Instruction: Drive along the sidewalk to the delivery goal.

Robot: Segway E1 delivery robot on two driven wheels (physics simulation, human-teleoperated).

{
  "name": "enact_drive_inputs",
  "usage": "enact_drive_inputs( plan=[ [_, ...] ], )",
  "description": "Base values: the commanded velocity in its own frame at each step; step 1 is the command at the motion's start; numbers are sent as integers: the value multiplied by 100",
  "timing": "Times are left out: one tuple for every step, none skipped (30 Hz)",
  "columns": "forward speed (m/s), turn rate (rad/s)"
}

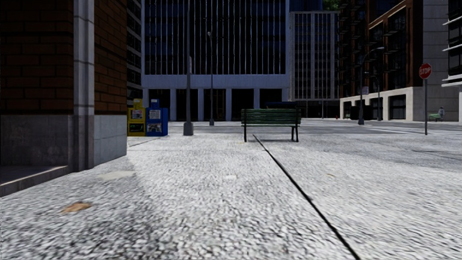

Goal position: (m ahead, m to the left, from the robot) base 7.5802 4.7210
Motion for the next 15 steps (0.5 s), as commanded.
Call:
enact_drive_inputs(
  plan=[
    [200,0],
    [200,0],
    [200,0],
    [200,0],
    [200,0],
    [200,0],
    [200,0],
    [200,0],
    [200,0],
    [200,0],
    [200,0],
    [200,0],
    [200,0],
    [200,0],
    [200,0]
  ],
)
